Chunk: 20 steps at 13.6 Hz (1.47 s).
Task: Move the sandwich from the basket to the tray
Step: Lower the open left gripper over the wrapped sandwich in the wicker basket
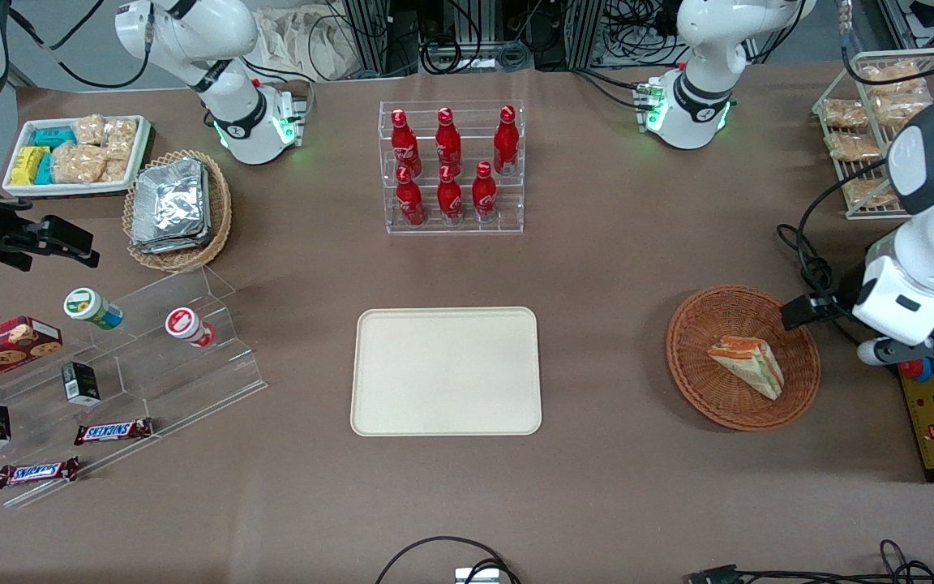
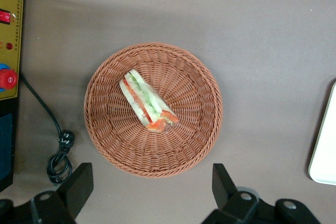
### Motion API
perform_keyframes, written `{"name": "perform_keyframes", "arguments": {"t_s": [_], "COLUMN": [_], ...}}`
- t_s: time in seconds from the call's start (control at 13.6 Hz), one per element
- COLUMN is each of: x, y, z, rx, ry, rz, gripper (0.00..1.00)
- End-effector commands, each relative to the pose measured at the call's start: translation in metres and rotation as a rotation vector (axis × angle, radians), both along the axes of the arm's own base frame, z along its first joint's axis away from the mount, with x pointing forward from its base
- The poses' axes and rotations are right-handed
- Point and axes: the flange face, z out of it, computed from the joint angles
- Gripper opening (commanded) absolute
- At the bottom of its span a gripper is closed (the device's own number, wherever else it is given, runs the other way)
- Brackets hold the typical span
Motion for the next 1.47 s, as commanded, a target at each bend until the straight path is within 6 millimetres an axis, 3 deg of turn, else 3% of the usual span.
{"name": "perform_keyframes", "arguments": {"t_s": [0.0, 0.22, 0.52, 0.74, 1.11, 1.4], "x": [0.007, 0.011, 0.012, 0.012, 0.001, 0.009], "y": [0.004, 0.005, 0.004, 0.014, 0.010, 0.032], "z": [-0.006, -0.001, -0.014, -0.026, -0.075, -0.126], "rx": [-0.021, -0.012, -0.012, -0.009, 0.033, 0.030], "ry": [0.034, 0.016, 0.041, 0.068, 0.155, 0.163], "rz": [0.000, -0.007, -0.010, 0.010, 0.396, 0.564], "gripper": [1.00, 1.00, 1.00, 1.00, 1.00, 1.00]}}
